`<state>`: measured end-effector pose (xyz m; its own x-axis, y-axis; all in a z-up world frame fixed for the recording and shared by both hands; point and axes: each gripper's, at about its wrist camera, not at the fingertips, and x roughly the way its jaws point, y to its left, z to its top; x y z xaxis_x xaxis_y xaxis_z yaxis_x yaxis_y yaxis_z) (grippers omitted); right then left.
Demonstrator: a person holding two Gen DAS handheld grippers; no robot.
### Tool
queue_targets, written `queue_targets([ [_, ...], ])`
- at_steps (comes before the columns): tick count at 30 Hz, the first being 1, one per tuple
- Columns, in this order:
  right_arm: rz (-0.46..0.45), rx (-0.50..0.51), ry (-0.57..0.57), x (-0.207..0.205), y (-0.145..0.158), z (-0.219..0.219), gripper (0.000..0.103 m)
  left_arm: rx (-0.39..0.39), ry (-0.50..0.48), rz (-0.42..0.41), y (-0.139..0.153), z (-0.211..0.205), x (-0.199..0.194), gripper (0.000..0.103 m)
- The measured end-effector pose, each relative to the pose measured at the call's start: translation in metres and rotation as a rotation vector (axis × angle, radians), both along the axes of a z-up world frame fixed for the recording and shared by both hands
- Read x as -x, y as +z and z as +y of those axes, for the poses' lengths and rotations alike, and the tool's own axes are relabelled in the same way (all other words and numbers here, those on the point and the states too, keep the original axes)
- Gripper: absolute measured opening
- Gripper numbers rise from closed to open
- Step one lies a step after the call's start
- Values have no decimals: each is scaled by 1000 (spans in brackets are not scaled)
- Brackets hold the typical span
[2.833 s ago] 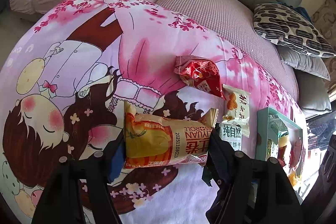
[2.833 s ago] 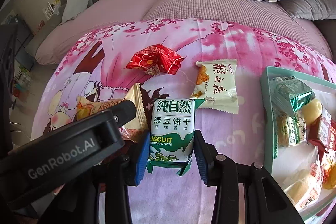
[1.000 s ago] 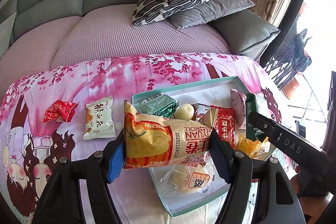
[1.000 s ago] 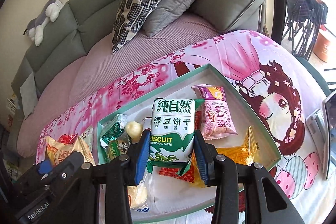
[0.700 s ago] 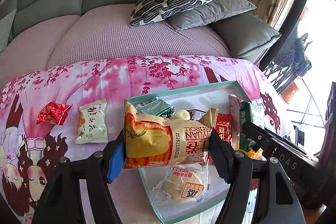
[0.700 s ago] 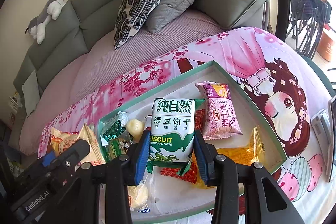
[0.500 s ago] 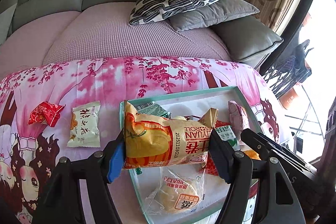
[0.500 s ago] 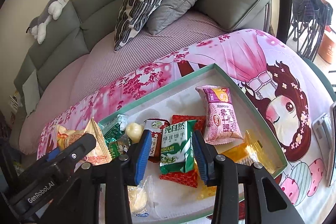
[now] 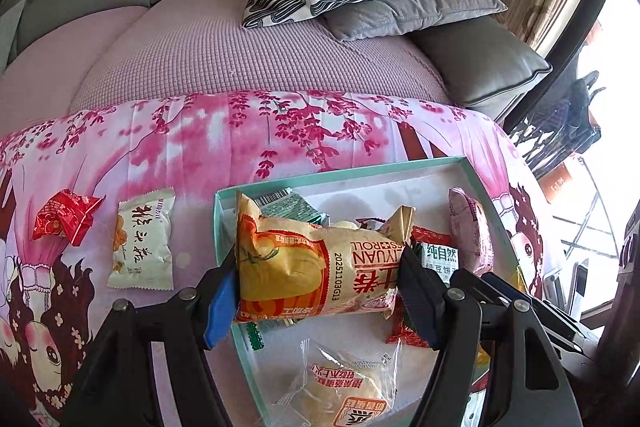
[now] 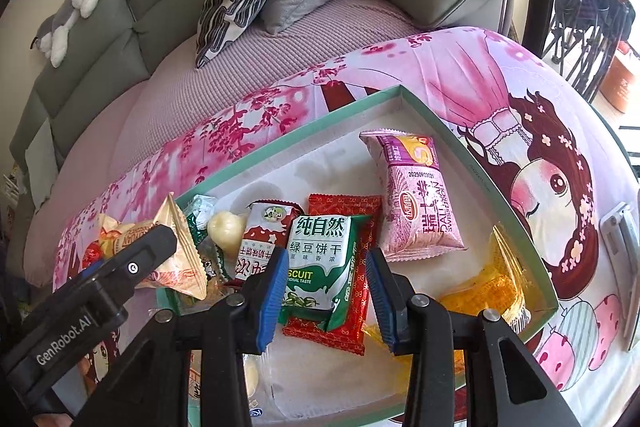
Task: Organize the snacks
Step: 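Open both tools to release the yellow roll bag and green biscuit pack in the tray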
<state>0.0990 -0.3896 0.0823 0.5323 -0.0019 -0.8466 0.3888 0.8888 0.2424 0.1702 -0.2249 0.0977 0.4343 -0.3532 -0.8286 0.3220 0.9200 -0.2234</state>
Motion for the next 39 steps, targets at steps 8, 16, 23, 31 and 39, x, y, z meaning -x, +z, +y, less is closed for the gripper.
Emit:
queue_targets([
  [8, 30, 21, -18, 1, -1, -2, 43, -4, -1, 43, -15, -3, -6, 73],
  [16, 40, 39, -16, 0, -1, 0, 43, -34, -24, 66, -25, -13, -5, 73],
  [23, 45, 41, -28, 1, -1, -2, 43, -72, -26, 68, -26, -18, -4, 76],
  [31, 24, 69, -34, 6, 13, -2, 43, -28, 9, 61, -13, -9, -3, 84],
  [39, -23, 88, -35, 15, 32, 0, 43, -15, 12, 16, 16, 3, 6, 84],
])
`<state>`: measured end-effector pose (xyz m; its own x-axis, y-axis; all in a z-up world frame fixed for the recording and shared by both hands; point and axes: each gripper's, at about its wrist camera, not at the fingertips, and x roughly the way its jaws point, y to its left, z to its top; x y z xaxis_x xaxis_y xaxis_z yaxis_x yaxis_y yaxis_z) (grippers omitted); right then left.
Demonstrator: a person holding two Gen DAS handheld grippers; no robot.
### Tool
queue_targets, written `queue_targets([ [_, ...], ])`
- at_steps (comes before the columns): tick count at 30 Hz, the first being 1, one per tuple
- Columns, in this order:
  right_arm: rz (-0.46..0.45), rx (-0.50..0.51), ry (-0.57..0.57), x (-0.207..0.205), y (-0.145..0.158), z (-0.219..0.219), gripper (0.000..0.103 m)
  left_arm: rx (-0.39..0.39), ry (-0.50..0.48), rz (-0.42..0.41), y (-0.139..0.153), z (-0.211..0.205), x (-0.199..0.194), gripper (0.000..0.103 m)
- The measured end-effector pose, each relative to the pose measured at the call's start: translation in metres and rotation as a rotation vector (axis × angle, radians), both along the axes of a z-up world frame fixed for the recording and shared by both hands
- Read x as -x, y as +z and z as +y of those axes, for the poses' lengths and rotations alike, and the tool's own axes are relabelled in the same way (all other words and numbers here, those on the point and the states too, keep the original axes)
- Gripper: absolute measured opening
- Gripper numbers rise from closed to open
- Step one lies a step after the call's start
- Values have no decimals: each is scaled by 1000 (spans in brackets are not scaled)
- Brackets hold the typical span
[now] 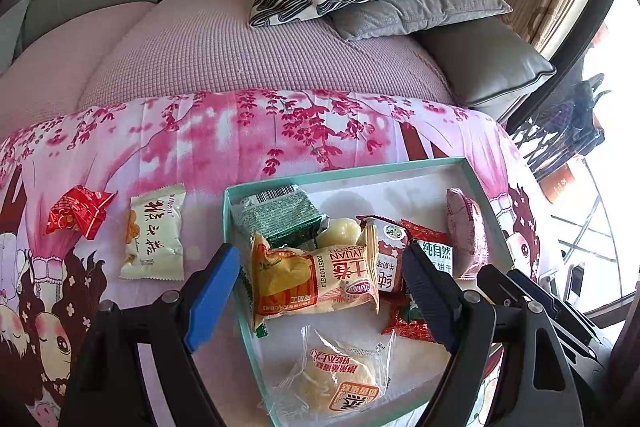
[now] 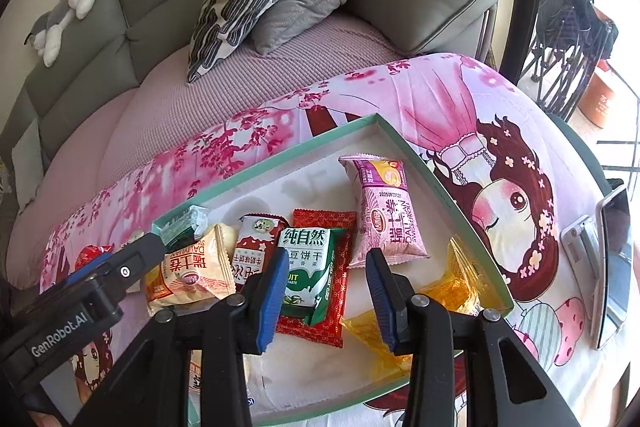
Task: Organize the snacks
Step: 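Open both tools to release the yellow roll bag and green biscuit pack in the tray, then withdraw both open tools from the tray toward the remaining snacks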
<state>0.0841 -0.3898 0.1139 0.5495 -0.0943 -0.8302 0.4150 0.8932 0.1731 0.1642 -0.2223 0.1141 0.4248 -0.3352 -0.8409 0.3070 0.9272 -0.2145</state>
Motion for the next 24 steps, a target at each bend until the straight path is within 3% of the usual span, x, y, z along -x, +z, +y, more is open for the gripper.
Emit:
queue_targets([
  [6, -7, 5, 1, 1, 3, 1, 43, 10, 11, -47, 17, 7, 5, 84],
  [12, 2, 3, 7, -1, 0, 3, 43, -5, 41, -41, 13, 14, 2, 84],
  [24, 14, -1, 17, -6, -5, 7, 43, -117, 159, -30, -5, 51, -13, 84],
])
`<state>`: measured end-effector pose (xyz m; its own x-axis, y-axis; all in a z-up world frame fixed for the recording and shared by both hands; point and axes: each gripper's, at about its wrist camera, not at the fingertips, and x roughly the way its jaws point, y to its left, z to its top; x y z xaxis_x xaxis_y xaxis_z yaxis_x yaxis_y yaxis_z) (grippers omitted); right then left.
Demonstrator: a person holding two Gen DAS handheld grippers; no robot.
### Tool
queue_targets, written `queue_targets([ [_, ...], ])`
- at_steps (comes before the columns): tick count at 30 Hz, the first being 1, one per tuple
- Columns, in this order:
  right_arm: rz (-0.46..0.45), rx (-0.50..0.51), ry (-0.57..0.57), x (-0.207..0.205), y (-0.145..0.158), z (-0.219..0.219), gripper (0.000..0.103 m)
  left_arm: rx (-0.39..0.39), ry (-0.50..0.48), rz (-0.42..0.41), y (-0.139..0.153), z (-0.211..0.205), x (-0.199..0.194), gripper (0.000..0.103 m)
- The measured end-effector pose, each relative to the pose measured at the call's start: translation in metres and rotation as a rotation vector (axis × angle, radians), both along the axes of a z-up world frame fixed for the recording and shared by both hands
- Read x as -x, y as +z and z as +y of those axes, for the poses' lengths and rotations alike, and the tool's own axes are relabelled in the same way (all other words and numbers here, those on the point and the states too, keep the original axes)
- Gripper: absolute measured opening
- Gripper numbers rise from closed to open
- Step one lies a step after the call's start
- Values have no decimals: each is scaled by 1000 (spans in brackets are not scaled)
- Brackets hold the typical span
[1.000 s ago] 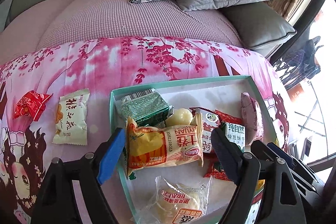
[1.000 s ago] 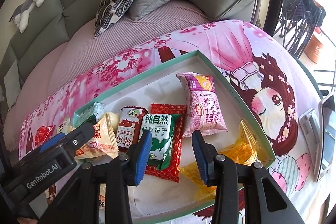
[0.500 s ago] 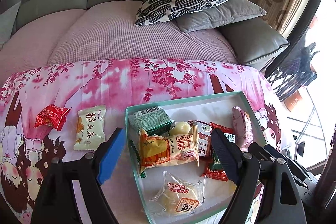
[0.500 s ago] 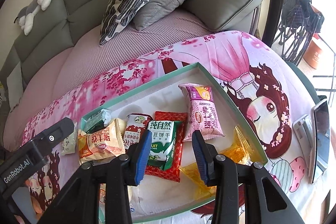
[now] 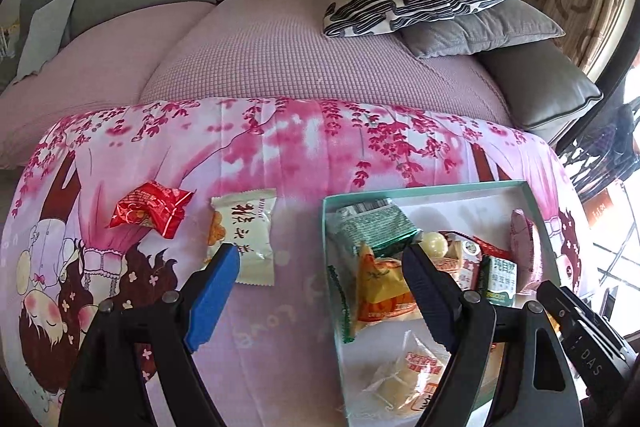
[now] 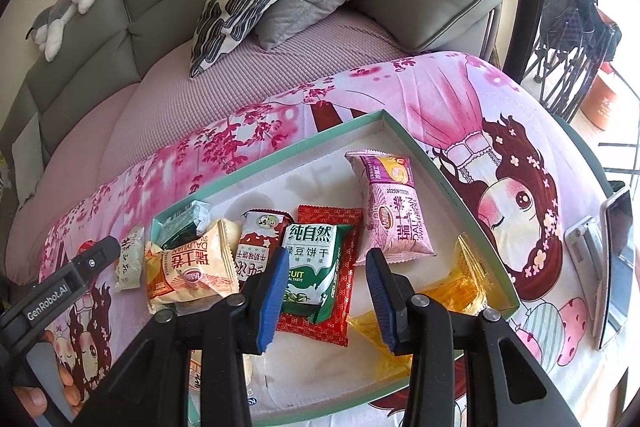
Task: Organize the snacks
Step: 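Withdraw both open tools from the tray toward the remaining snacks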
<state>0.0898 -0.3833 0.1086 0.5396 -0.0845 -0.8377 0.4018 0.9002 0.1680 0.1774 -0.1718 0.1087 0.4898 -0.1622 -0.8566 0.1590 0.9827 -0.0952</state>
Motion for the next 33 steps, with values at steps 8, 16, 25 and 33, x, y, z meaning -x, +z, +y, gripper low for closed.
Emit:
queue_targets([
  [8, -3, 3, 6, -1, 1, 2, 43, -39, 38, 56, -20, 19, -6, 84],
  [16, 2, -12, -9, -3, -4, -1, 72, -23, 51, 52, -20, 22, -6, 84],
  [25, -16, -16, -32, -3, -8, -7, 103, 20, 113, 49, -23, 31, -9, 102],
  [33, -28, -13, -13, -5, -7, -3, 103, 21, 132, 44, -23, 36, -9, 102],
])
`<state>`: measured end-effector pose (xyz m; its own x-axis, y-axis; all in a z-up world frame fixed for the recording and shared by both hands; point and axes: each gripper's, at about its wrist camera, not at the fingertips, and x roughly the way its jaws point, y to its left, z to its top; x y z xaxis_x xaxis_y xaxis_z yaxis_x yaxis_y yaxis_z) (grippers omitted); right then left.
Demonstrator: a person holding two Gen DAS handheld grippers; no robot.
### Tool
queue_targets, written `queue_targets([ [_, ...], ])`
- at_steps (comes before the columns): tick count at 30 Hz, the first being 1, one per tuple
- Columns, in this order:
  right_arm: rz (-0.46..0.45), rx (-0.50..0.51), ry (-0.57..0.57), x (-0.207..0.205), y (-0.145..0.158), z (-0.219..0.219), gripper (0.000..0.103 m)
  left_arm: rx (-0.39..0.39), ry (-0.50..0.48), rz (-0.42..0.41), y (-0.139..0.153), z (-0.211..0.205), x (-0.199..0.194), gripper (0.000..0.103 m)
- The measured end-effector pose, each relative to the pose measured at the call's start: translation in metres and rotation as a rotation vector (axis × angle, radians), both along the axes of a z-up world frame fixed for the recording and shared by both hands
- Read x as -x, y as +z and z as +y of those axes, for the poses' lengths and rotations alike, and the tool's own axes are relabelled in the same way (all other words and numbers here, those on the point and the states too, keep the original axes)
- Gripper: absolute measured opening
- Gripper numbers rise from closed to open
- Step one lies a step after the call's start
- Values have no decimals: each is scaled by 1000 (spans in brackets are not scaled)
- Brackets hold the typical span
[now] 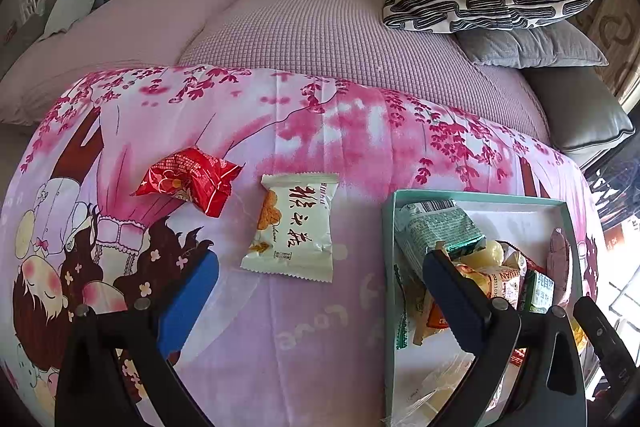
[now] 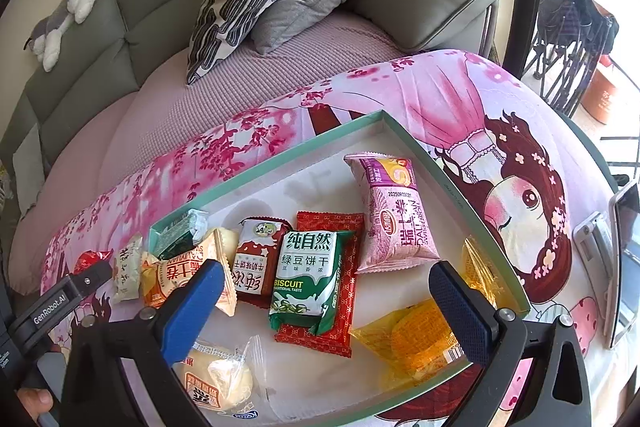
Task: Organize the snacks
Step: 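Withdraw both open tools from the tray toward the remaining snacks, then move left tool over red candy bag while right tool moves over cream pastry pack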
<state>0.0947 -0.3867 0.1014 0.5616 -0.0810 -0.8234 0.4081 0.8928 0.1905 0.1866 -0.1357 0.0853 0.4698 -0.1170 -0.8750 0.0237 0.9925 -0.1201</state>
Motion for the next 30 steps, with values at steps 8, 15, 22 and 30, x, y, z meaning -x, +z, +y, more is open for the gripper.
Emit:
queue_targets([
  [8, -15, 12, 102, -10, 4, 36, 103, 20, 16, -25, 4, 12, 4, 102],
  [15, -50, 27, 239, -18, 13, 89, 103, -50, 100, -51, 12, 51, 9, 102],
  [22, -55, 56, 370, -19, 13, 142, 103, -98, 233, -58, 18, 110, 18, 102],
  [30, -80, 19, 470, -20, 10, 176, 103, -77, 307, -59, 19, 153, 31, 102],
])
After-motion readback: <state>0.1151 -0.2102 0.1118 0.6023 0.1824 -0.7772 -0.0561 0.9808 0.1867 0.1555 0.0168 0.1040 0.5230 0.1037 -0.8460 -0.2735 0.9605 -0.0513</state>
